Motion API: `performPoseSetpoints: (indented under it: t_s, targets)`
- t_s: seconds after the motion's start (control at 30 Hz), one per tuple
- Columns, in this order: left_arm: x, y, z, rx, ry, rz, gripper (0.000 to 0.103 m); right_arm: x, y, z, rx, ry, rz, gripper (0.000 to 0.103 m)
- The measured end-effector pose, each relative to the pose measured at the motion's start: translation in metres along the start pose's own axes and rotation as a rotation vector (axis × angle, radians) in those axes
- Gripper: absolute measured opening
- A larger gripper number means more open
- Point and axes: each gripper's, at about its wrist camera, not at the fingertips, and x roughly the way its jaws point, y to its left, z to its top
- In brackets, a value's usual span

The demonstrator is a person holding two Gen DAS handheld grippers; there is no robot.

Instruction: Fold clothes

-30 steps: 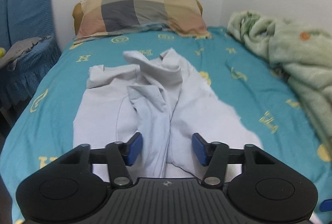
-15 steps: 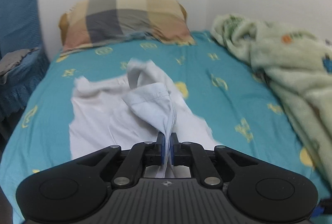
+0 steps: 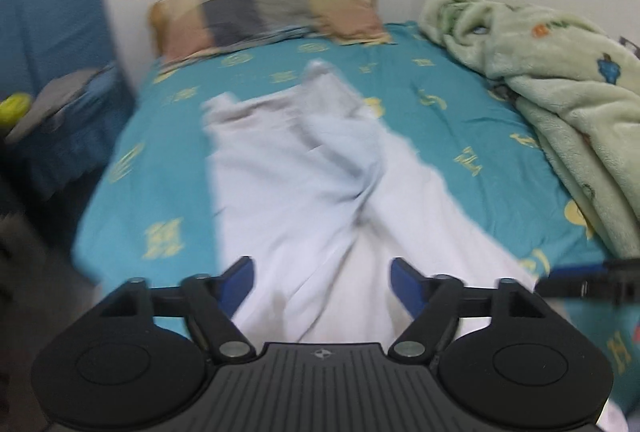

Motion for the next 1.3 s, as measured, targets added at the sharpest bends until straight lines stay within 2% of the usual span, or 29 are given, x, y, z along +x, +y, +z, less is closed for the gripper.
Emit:
performPoseSetpoints:
  t_s: [0.13, 0.23, 0.4, 0.5, 0.53, 0.6, 0.63, 0.67, 0.7, 0.8, 0.93, 1.03, 1.1, 1.17, 1.23, 1.3]
  targets:
    - [-0.029, 0.034, -0.032, -0.086, 0.064, 0.005, 0.080, -0.011, 0.010, -0.005, -0.026, 0.000, 0.002, 0.076]
    - [-0.036, 0.051, -0.054, -0.106, 0.086, 0.022, 0.080, -0.019, 0.015, -0.010, -0.033, -0.003, 0.005, 0.076]
    - [-0.021, 0.063, -0.080, -0.112, 0.195, -0.051, 0.075, -0.022, 0.020, -0.017, -0.046, 0.020, -0.020, 0.076]
    - [-0.016, 0.055, -0.087, -0.085, 0.240, -0.101, 0.066, -0.020, 0.022, -0.018, -0.058, 0.027, -0.036, 0.076]
    - [-0.014, 0.051, -0.088, -0.071, 0.250, -0.116, 0.061, -0.019, 0.022, -0.018, -0.062, 0.027, -0.039, 0.076]
    - [-0.012, 0.040, -0.090, -0.030, 0.271, -0.121, 0.040, -0.017, 0.022, -0.017, -0.068, 0.028, -0.044, 0.075]
    - [-0.011, 0.036, -0.091, -0.014, 0.276, -0.098, 0.022, -0.016, 0.022, -0.017, -0.070, 0.029, -0.047, 0.075]
    - [-0.012, 0.033, -0.091, 0.002, 0.272, -0.065, 0.009, -0.015, 0.022, -0.017, -0.071, 0.031, -0.049, 0.075]
    - [-0.013, 0.032, -0.090, 0.003, 0.268, -0.046, 0.007, -0.014, 0.022, -0.017, -0.071, 0.034, -0.050, 0.075]
    - [-0.026, 0.028, -0.078, -0.069, 0.249, -0.052, 0.006, -0.014, 0.022, -0.017, -0.071, 0.033, -0.045, 0.075]
    - [-0.050, -0.004, -0.064, -0.046, 0.199, -0.037, 0.006, -0.017, 0.022, -0.017, -0.070, 0.027, -0.034, 0.075]
    - [-0.047, -0.036, -0.065, -0.065, 0.221, -0.070, 0.008, -0.017, 0.023, -0.017, -0.069, 0.028, -0.026, 0.075]
    - [-0.037, -0.058, -0.072, -0.043, 0.249, -0.075, 0.012, -0.018, 0.023, -0.017, -0.070, 0.026, -0.022, 0.075]
    - [-0.026, -0.074, -0.081, 0.008, 0.273, -0.067, 0.022, -0.019, 0.024, -0.017, -0.068, 0.024, -0.021, 0.075]
    - [-0.020, -0.074, -0.085, 0.027, 0.286, -0.065, 0.024, -0.020, 0.023, -0.017, -0.062, 0.023, -0.019, 0.075]
    - [-0.021, -0.066, -0.086, -0.011, 0.292, -0.082, 0.030, -0.021, 0.023, -0.017, -0.059, 0.020, -0.017, 0.075]
